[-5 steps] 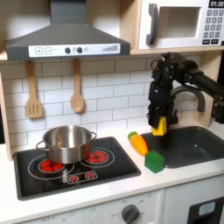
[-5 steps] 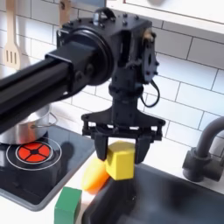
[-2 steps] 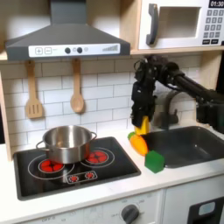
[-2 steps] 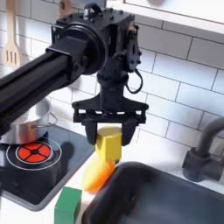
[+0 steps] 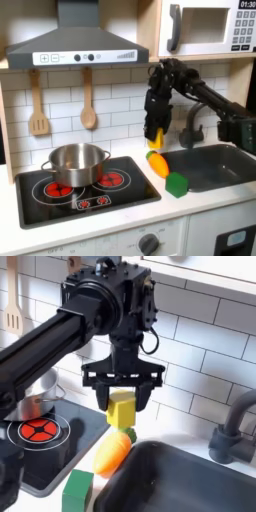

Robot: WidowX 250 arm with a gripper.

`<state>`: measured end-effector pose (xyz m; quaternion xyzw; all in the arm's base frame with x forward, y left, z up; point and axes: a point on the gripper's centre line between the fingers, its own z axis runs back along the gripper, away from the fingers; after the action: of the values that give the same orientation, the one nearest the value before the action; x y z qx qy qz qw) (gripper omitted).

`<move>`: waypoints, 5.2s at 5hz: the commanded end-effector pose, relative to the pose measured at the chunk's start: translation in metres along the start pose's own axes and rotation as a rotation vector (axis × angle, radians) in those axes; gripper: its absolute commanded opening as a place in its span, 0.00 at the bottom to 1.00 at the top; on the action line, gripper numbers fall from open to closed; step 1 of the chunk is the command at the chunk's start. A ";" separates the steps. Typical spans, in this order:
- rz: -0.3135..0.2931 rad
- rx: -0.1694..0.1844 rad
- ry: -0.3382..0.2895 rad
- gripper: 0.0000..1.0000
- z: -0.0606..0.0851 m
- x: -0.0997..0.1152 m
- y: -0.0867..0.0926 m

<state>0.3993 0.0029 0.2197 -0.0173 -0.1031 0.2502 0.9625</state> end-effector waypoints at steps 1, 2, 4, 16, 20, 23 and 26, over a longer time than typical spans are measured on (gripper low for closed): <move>0.057 0.022 -0.010 0.00 0.007 0.013 0.020; 0.065 0.045 -0.014 0.00 0.004 0.016 0.035; 0.036 0.089 0.048 0.00 -0.031 0.009 0.065; -0.043 0.142 0.022 1.00 -0.043 -0.020 0.110; 0.019 0.101 -0.025 1.00 -0.027 -0.004 0.102; 0.009 0.060 0.065 1.00 -0.022 -0.020 0.095; -0.044 0.024 0.113 1.00 -0.027 -0.037 0.086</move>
<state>0.3321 0.0612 0.1777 -0.0167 -0.0424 0.2296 0.9722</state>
